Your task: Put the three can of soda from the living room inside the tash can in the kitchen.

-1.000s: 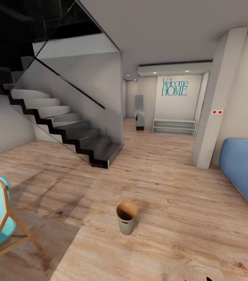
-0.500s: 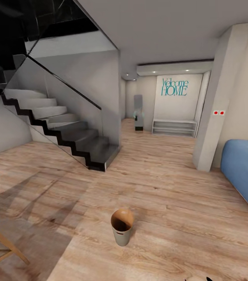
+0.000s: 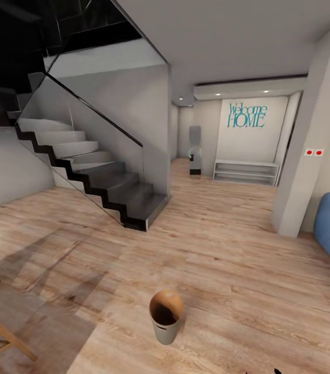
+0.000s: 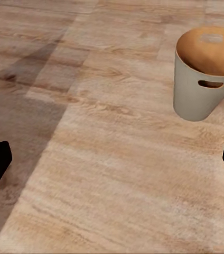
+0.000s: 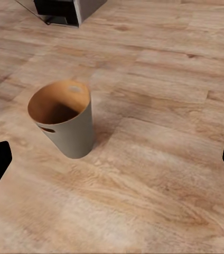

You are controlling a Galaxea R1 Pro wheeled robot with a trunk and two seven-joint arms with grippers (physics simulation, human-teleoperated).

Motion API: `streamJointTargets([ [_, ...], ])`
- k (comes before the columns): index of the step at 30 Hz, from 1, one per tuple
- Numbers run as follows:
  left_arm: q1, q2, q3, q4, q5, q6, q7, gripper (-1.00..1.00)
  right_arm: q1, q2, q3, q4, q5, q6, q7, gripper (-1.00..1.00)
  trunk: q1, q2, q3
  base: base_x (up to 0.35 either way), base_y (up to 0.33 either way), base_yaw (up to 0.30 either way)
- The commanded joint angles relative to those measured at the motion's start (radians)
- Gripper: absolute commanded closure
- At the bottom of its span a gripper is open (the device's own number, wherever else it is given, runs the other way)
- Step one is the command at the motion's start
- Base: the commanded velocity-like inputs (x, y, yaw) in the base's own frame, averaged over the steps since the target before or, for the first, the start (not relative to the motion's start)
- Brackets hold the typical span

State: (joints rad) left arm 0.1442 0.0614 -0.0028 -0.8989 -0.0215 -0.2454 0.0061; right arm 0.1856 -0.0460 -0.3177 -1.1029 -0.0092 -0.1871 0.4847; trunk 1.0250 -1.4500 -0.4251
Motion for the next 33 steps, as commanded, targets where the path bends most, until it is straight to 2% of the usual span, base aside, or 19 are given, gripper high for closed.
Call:
streamJointTargets([
  [1, 0.000, 0.000, 0.000, 0.000, 0.000, 0.000, 0.000, -1.00, 0.000, 0.000, 0.000, 0.000, 0.000, 0.000, 0.000, -1.00, 0.000, 0.000, 0.000, 0.273, -0.149, 0.202],
  [10, 0.000, 0.000, 0.000, 0.000, 0.000, 0.000, 0.000, -1.00, 0.000, 0.000, 0.000, 0.000, -0.001, 0.000, 0.000, -1.00, 0.000, 0.000, 0.000, 0.269, -0.168, 0.178],
  [21, 0.000, 0.000, 0.001, 0.000, 0.000, 0.000, 0.000, -1.00, 0.000, 0.000, 0.001, 0.000, -0.001, 0.001, 0.000, -1.00, 0.000, 0.000, -0.001, 0.265, -0.182, 0.015],
  [33, 0.000, 0.000, 0.000, 0.000, 0.000, 0.000, 0.000, -1.00, 0.000, 0.001, 0.003, 0.000, 0.002, 0.007, -0.001, -1.00, 0.000, 0.000, -0.016, 0.256, -0.181, 0.000],
])
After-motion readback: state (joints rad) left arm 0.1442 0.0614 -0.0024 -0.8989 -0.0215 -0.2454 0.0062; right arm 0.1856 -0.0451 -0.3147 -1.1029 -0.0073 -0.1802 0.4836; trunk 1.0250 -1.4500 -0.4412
